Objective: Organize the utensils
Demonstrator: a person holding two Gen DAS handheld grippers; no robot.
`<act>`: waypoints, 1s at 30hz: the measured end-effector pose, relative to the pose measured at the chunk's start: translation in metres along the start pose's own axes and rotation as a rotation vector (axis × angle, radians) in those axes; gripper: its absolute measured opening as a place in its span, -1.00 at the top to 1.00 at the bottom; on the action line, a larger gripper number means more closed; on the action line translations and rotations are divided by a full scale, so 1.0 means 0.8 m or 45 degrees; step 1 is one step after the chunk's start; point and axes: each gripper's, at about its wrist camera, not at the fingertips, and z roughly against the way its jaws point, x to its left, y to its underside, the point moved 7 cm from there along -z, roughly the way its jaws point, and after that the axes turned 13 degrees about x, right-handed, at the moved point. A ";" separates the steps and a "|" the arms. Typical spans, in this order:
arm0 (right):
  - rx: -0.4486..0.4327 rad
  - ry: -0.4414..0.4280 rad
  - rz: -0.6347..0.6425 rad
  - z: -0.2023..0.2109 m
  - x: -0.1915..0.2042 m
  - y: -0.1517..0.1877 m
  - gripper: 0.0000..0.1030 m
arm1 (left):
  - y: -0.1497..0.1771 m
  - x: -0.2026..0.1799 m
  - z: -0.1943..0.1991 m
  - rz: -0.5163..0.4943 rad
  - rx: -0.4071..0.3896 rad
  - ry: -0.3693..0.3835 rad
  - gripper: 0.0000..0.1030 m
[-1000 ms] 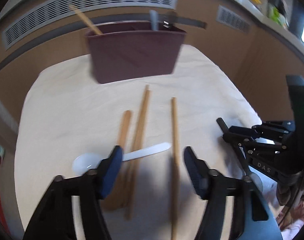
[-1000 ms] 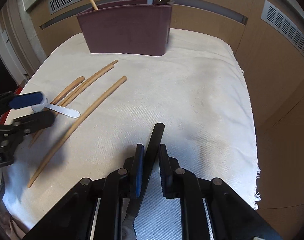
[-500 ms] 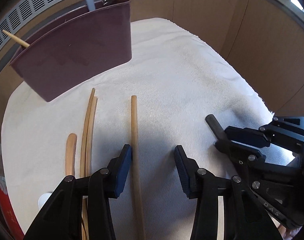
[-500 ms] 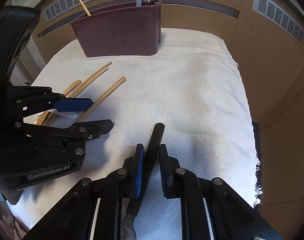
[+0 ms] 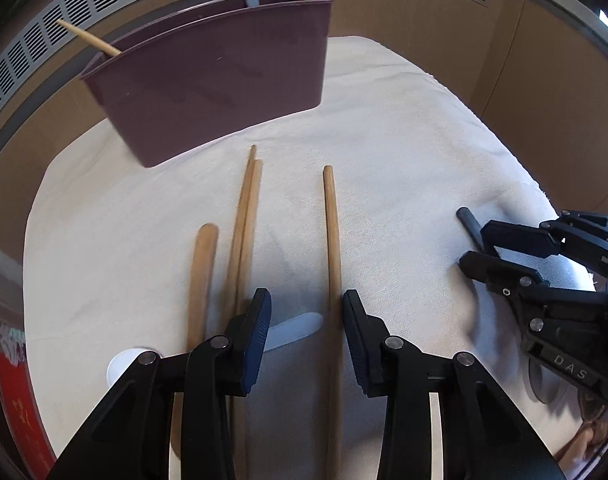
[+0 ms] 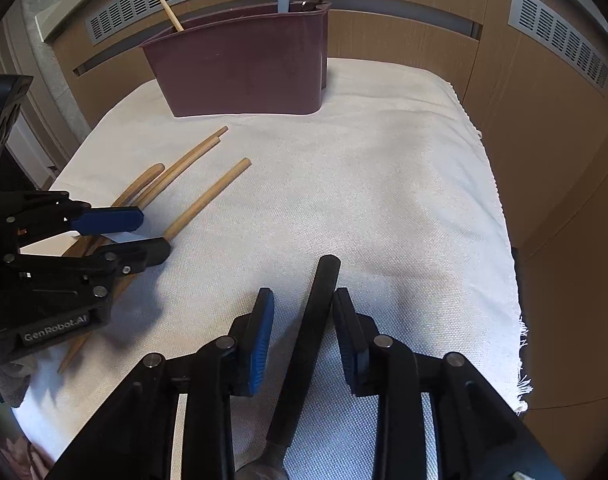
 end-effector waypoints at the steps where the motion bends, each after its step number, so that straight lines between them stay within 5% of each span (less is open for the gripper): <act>1: -0.005 -0.003 0.002 0.000 0.000 0.001 0.42 | 0.002 0.001 0.001 0.003 0.004 0.008 0.26; 8: -0.024 -0.001 0.001 0.006 -0.004 0.009 0.36 | -0.002 0.002 -0.001 -0.010 0.040 0.087 0.26; 22: -0.096 -0.001 -0.040 0.025 -0.032 0.014 0.24 | -0.046 -0.026 -0.020 -0.153 0.244 0.070 0.25; 23: -0.099 0.000 -0.046 0.026 -0.035 0.015 0.24 | -0.046 -0.027 -0.019 -0.155 0.241 0.054 0.28; 25: -0.102 -0.003 -0.065 0.027 -0.041 0.016 0.24 | -0.041 -0.037 -0.016 -0.179 0.215 0.044 0.72; 30: -0.115 0.004 -0.061 0.035 -0.045 0.017 0.24 | -0.019 -0.041 -0.003 -0.109 0.104 0.091 0.88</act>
